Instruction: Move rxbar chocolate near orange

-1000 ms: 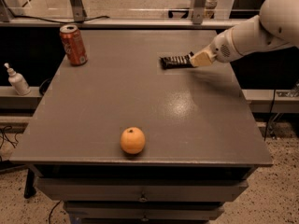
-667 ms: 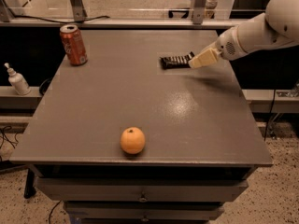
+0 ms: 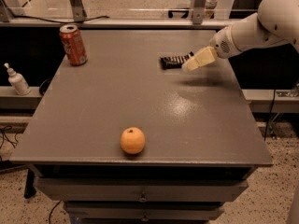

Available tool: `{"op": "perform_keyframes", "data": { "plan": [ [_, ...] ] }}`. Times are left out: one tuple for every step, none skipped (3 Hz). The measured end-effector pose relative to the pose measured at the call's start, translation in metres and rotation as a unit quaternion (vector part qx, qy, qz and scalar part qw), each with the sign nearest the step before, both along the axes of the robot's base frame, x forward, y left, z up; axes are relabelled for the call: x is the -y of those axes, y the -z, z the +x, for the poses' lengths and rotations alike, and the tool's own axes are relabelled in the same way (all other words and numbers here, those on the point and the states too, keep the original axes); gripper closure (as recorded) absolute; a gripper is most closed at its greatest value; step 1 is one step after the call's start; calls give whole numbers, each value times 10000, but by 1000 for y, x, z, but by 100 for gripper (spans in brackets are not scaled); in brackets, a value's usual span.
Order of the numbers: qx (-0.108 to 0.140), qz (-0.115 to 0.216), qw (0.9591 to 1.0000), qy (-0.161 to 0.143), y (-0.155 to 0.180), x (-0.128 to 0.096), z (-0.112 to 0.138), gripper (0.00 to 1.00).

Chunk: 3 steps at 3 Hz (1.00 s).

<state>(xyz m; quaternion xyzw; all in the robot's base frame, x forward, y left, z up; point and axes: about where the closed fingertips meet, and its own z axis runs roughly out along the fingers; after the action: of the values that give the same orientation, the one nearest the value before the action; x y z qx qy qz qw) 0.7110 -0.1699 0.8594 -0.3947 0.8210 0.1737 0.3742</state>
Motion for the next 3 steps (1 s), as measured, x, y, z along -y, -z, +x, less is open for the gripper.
{"op": "perform_keyframes", "data": {
  "plan": [
    [-3,29,9999,-121,5,-15,12,0],
    [23,20,9997,-255,10,-29,19,18],
    [-69,-7,9995,-295,23,-34,20,43]
  ]
}}
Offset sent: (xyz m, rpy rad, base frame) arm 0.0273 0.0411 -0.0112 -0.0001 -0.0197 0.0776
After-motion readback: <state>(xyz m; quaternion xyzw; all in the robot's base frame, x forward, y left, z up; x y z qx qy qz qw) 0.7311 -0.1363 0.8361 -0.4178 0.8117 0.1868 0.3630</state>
